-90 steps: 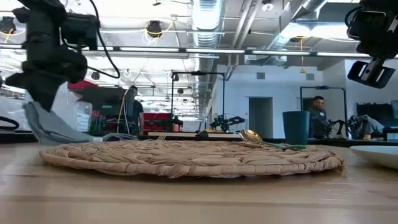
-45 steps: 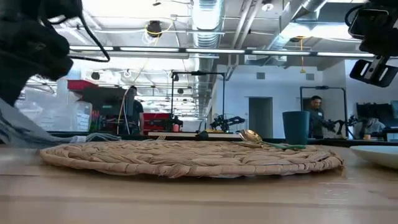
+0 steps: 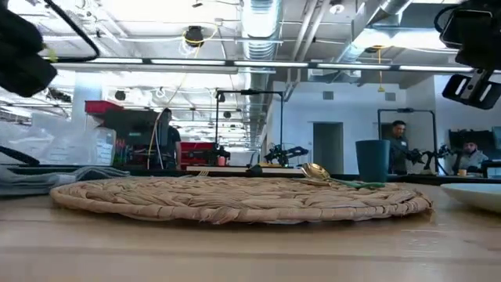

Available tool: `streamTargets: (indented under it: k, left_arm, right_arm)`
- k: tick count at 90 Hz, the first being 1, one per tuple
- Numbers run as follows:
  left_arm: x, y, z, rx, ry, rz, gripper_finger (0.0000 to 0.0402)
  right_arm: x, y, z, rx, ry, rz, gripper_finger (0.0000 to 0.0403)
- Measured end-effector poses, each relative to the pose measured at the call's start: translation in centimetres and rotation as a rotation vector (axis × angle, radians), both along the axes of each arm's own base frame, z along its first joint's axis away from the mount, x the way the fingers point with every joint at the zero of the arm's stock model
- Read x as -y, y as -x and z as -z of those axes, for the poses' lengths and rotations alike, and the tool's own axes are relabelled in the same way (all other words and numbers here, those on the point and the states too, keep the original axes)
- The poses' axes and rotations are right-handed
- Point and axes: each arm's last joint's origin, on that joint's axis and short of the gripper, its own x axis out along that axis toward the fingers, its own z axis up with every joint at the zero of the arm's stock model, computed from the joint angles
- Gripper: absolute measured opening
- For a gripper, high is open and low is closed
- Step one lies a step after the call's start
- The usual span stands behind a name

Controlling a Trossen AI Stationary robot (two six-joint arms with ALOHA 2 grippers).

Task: Set table place
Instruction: Move the gray table napkin to the left of the brown table mat

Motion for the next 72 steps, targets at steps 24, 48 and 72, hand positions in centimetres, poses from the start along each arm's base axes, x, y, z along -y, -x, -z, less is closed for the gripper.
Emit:
streamTargets:
  k: [24,48,72]
  left_arm:
    - [-0.2,-1.1,-0.3,0.125,-0.021,0.011,0.002]
    - [-0.5,-1.2,-0.3,0.112,-0.014,0.012,0.0059]
    - [-0.4,-1.1,-1.1,0.103,0.018,0.047,0.0068]
  right_arm:
    - [-0.1,0.1,-0.5,0.05,-0.018,-0.046,0.0102]
    - [-0.2,0.2,-0.5,0.053,-0.018,-0.083,0.0102]
    - [-0.3,0.2,-0.5,0.055,-0.015,-0.119,0.0102]
